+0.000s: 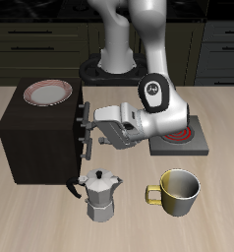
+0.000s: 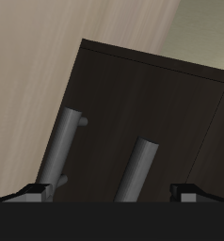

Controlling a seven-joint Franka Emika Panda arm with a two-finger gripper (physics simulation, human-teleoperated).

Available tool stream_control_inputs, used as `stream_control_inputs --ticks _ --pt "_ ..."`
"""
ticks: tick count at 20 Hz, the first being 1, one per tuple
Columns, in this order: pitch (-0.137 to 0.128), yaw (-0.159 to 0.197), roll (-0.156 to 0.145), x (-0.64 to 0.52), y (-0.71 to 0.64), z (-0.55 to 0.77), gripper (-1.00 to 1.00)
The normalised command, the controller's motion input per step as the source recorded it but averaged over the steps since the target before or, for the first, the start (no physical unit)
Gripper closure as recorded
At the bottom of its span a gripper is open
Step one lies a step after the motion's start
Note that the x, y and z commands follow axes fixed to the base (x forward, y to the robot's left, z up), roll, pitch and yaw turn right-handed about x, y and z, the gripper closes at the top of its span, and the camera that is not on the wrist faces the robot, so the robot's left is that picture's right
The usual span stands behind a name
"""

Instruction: Open the middle drawer of the wooden cabinet

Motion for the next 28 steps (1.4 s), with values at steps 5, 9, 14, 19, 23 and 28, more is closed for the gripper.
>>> stream_control_inputs --ticks 5,9,14,19,23,28 --pt "0.015 -0.007 -0.095 -0.06 -0.54 -0.03 -1.0" --pt "0.049 -0.034 -0.122 -0.19 -0.57 -0.08 -1.0" --pt "0.114 -0.035 -0.081 -0.07 -0.66 -0.24 -1.0" --pt "0.001 -0.043 -0.068 -0.14 -0.56 -0.03 1.0" --pt "0.01 -0.043 -0.036 -0.16 -0.31 0.05 1.0" --pt "-0.006 -0.032 0.008 -0.06 -0.11 0.05 1.0"
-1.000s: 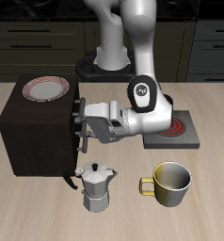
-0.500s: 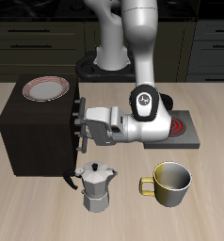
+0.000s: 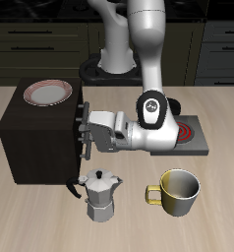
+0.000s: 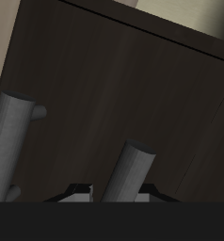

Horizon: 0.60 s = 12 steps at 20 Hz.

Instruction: Open the middle drawer of the wooden cabinet

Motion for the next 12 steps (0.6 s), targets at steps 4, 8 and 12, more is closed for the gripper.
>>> stream_control_inputs --ticks 4,8,12 --pt "-0.023 0.004 0.007 -0.02 0.07 0.05 1.0" --pt "-0.062 0.002 0.055 0.1 0.36 0.13 1.0" --pt "-0.018 -0.014 0.065 0.07 0.31 0.06 1.0"
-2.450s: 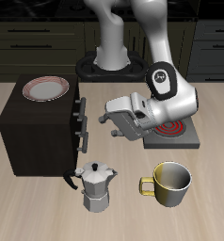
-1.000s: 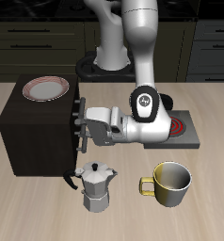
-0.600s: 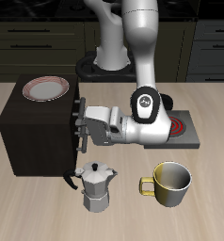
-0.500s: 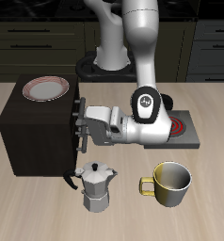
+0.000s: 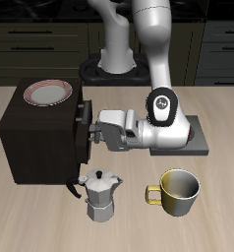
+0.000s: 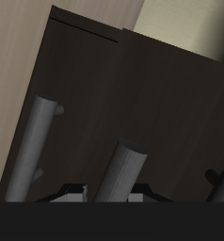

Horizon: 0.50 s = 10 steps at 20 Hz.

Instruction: Open the middle drawer of the wooden cabinet

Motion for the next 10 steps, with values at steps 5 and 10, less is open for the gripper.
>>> stream_control_inputs --ticks 5,10 --pt "-0.02 -0.006 0.061 0.1 0.3 0.07 1.0" --pt "-0.037 -0.002 0.053 0.04 0.35 0.09 1.0"
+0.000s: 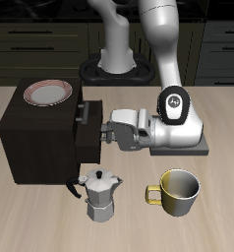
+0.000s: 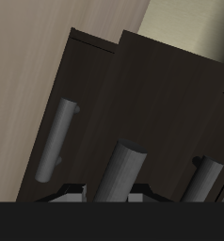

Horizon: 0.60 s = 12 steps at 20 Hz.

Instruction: Open the middle drawer of the wooden cabinet

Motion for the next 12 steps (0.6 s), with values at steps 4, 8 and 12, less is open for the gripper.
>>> stream_control_inputs --ticks 4,8,12 --pt "-0.016 -0.002 0.046 -0.02 0.38 0.07 1.0" --pt "-0.015 0.006 0.056 0.08 0.27 0.01 1.0" --pt "-0.018 0.001 0.05 0.04 0.3 0.04 1.0"
